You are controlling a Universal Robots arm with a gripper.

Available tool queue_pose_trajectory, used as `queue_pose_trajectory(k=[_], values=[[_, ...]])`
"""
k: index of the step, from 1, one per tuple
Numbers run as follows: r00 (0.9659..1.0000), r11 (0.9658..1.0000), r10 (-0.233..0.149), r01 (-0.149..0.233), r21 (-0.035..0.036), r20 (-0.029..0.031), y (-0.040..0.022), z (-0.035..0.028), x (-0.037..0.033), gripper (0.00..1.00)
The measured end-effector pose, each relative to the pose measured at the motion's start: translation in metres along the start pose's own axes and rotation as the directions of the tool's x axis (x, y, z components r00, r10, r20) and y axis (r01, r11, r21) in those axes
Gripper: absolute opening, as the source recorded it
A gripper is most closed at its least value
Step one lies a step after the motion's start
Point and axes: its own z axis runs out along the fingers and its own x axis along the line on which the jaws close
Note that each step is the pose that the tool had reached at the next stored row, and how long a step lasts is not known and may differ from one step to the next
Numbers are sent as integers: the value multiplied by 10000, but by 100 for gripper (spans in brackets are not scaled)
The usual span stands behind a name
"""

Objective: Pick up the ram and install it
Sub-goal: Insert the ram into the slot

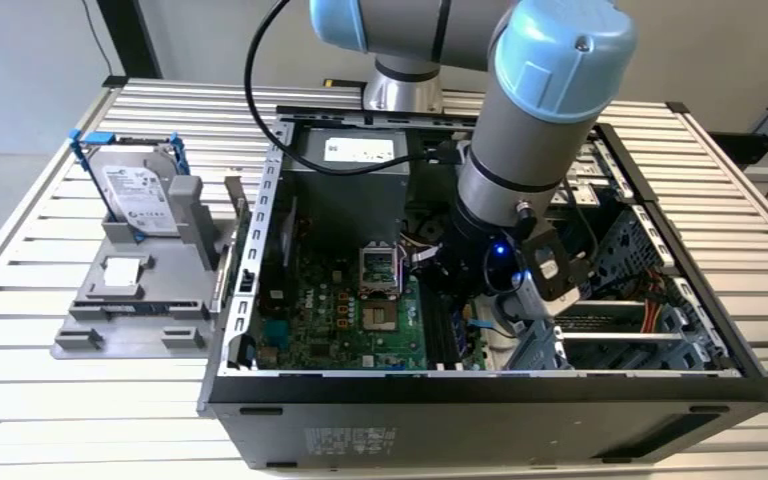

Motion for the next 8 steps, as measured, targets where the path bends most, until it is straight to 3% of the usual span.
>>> queue_pose_trajectory(k=[8], values=[[10000,10000,1,-1,-1,-1,0,-1,0,0]])
